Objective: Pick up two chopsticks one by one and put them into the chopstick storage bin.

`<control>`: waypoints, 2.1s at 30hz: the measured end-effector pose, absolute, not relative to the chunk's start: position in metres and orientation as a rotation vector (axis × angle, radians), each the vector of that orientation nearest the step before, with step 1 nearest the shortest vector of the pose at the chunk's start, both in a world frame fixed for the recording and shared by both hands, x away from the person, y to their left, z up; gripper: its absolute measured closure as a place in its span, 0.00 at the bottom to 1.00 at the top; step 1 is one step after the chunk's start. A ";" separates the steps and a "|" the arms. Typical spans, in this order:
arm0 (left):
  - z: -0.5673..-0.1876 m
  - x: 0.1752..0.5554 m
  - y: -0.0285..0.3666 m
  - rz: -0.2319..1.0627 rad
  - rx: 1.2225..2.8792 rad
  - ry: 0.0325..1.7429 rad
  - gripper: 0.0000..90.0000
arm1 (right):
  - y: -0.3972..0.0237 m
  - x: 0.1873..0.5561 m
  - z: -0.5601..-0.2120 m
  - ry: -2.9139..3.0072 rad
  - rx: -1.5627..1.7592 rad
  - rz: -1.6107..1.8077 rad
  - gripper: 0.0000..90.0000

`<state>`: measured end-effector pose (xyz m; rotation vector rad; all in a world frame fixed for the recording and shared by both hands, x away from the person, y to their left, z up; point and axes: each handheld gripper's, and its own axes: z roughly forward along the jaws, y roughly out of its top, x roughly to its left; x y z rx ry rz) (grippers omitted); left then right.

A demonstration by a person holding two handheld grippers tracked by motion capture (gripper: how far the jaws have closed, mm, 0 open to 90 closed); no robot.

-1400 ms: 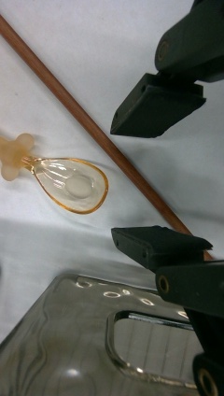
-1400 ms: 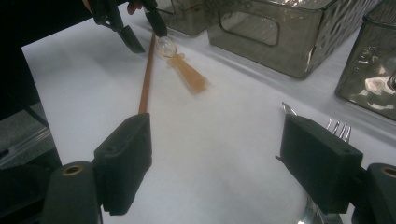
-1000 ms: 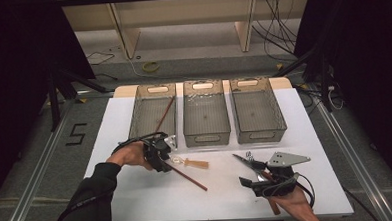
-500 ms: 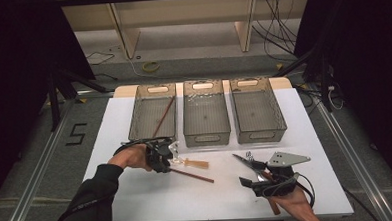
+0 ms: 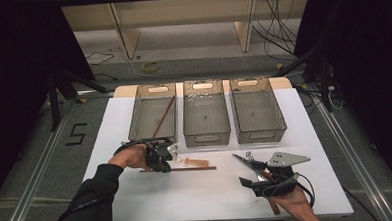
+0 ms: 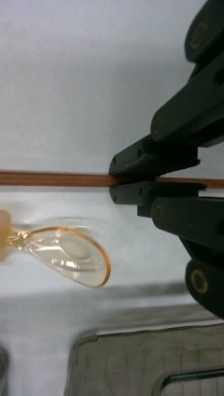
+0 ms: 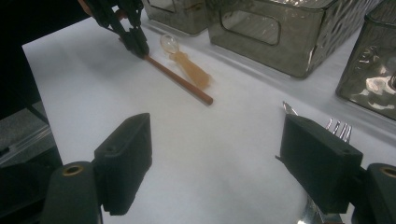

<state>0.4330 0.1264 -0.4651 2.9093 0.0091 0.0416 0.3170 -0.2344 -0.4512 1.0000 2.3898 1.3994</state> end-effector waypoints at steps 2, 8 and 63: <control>-0.465 0.432 0.127 0.050 2.903 0.006 0.93 | -0.234 0.317 -0.451 2.389 1.001 1.400 0.29; -0.463 0.429 0.130 0.054 2.879 -0.008 0.93 | -0.235 0.317 -0.451 2.389 1.003 1.398 0.29; -0.363 0.490 0.186 0.344 2.247 0.831 0.93 | -0.235 0.317 -0.451 2.384 1.005 1.403 0.29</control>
